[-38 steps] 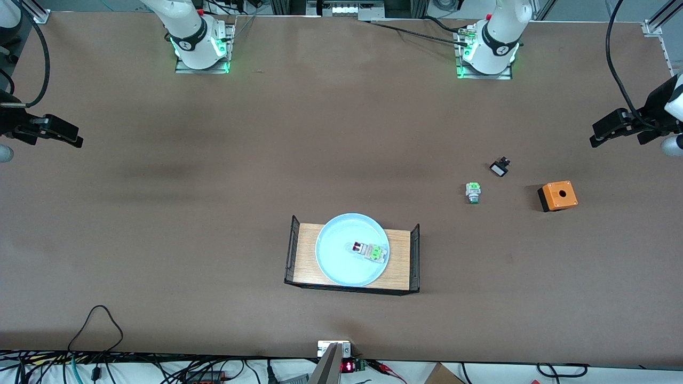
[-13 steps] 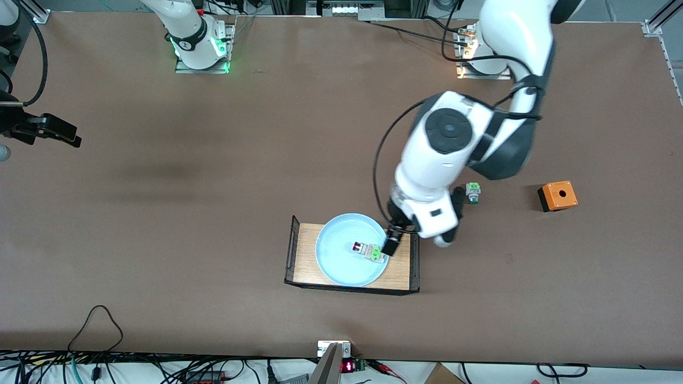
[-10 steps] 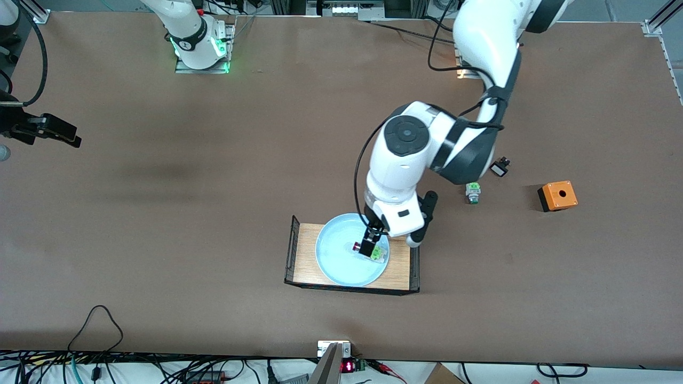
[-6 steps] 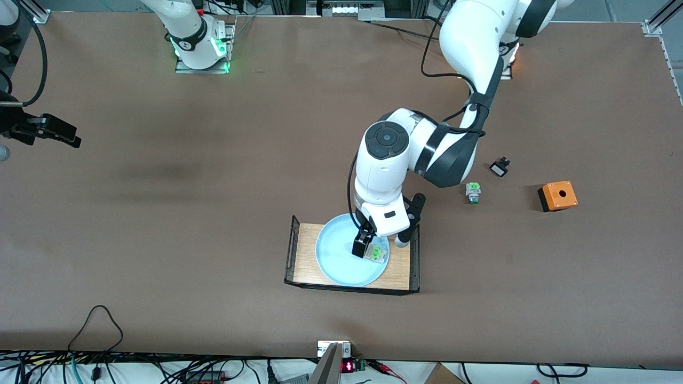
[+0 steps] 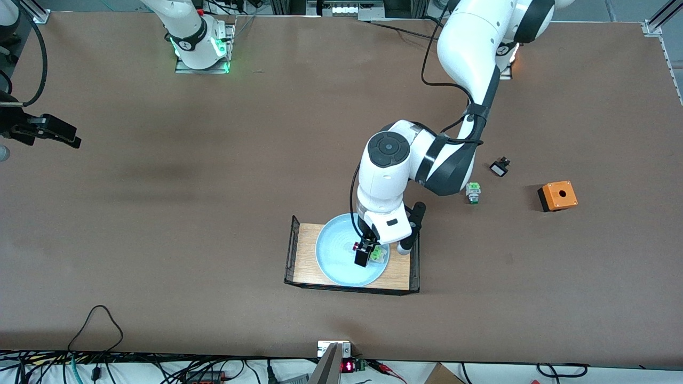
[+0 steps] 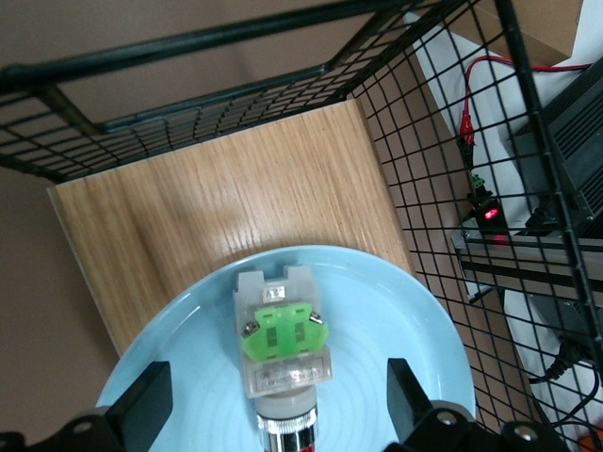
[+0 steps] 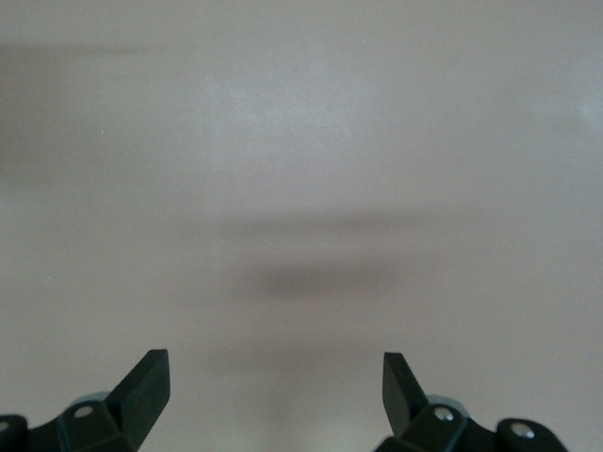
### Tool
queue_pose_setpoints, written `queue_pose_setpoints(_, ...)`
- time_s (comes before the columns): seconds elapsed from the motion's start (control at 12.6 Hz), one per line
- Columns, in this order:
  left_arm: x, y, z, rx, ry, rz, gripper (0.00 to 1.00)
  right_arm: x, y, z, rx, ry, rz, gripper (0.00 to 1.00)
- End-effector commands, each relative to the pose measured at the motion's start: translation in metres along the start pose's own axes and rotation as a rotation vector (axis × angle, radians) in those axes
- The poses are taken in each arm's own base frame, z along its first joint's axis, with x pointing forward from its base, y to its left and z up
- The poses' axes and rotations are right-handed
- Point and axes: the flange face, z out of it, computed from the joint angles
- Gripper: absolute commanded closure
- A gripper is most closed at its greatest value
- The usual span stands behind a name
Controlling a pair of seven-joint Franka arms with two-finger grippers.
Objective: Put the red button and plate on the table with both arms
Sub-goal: 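Close the left gripper on the red button switch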
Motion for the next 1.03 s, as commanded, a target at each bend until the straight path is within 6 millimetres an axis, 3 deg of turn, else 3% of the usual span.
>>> queue_pose_setpoints(0.0, -0.002, 0.005, 0.003, -0.022, 0.019, -0.007, 0.0, 0.004, -0.001, 0.001, 0.008, 0.022, 0.003, 0.0)
queue_pose_setpoints(0.24, -0.006, 0.002, 0.008, -0.018, 0.027, 0.002, 0.12, 0.006, -0.001, 0.005, 0.007, 0.018, 0.003, 0.0)
queue_pose_setpoints(0.32, -0.009, 0.002, 0.008, -0.02, 0.036, 0.007, 0.24, 0.007, -0.001, 0.006, 0.007, 0.016, 0.003, 0.0)
queue_pose_setpoints(0.48, -0.012, 0.001, 0.008, -0.021, 0.042, 0.013, 0.68, 0.007, -0.001, 0.006, 0.007, 0.015, 0.003, 0.0)
queue_pose_setpoints(0.56, -0.012, 0.001, 0.006, -0.022, 0.043, 0.015, 0.83, 0.007, -0.001, 0.006, 0.007, 0.015, 0.004, 0.0)
queue_pose_setpoints(0.63, -0.012, 0.001, 0.006, -0.017, 0.044, 0.015, 0.9, 0.007, -0.001, 0.006, 0.007, 0.013, 0.003, 0.0)
queue_pose_setpoints(0.79, -0.006, 0.005, -0.009, -0.021, 0.043, 0.009, 0.93, 0.007, -0.001, 0.006, 0.007, 0.013, 0.003, 0.0)
queue_pose_setpoints(0.95, 0.007, 0.013, -0.043, -0.031, 0.042, -0.007, 0.95, 0.006, -0.001, 0.006, 0.007, 0.01, 0.004, 0.0)
